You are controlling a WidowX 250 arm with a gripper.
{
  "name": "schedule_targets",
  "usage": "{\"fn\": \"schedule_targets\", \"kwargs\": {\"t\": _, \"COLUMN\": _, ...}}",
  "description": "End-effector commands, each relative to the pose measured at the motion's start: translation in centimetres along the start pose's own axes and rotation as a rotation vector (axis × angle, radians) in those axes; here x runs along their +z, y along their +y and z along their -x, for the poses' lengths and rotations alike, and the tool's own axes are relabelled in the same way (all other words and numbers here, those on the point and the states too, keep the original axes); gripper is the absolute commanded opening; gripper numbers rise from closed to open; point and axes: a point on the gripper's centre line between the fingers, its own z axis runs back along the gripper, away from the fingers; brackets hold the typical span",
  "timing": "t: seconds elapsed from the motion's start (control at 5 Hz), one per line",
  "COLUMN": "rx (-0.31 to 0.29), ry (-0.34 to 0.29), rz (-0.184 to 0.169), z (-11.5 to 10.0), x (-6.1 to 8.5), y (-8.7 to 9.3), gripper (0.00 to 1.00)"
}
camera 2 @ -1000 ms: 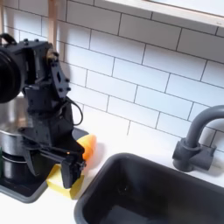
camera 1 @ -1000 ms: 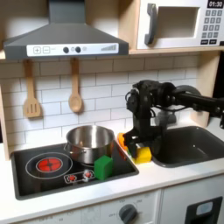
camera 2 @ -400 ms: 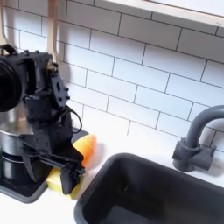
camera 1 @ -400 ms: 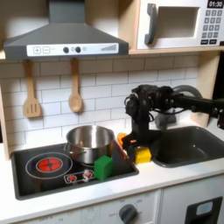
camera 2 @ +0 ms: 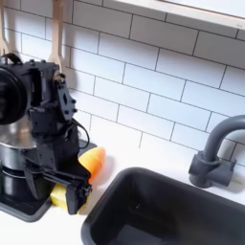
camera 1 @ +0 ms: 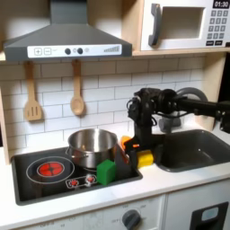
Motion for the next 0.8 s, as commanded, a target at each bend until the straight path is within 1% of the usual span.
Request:
{"fn": "schedule_targets", "kwargs": {"t": 0.0, "rx": -0.029, "ry": -0.022, "rz": 0.000, "z": -0.74, "x": 0.45, "y": -1.18, "gripper": 1.00}}
{"fn": "schedule_targets", "kwargs": {"t": 0.2, "rx": -0.014, "ry": -0.019, "rz": 0.001, "z": -0.74, "x": 0.34, "y": -0.96, "gripper": 1.00}}
{"fn": "schedule_targets", "kwargs": {"t": 0.4, "rx": 0.000, "ry": -0.029, "rz": -0.005, "z": -0.95, "x": 0.59, "y": -0.79, "gripper": 1.00}}
{"fn": "schedule_targets", "kwargs": {"t": 0.6, "rx": 0.020, "ry": -0.031, "rz": -0.034, "z": -0.90, "x": 0.27, "y": -0.76, "gripper": 1.00}}
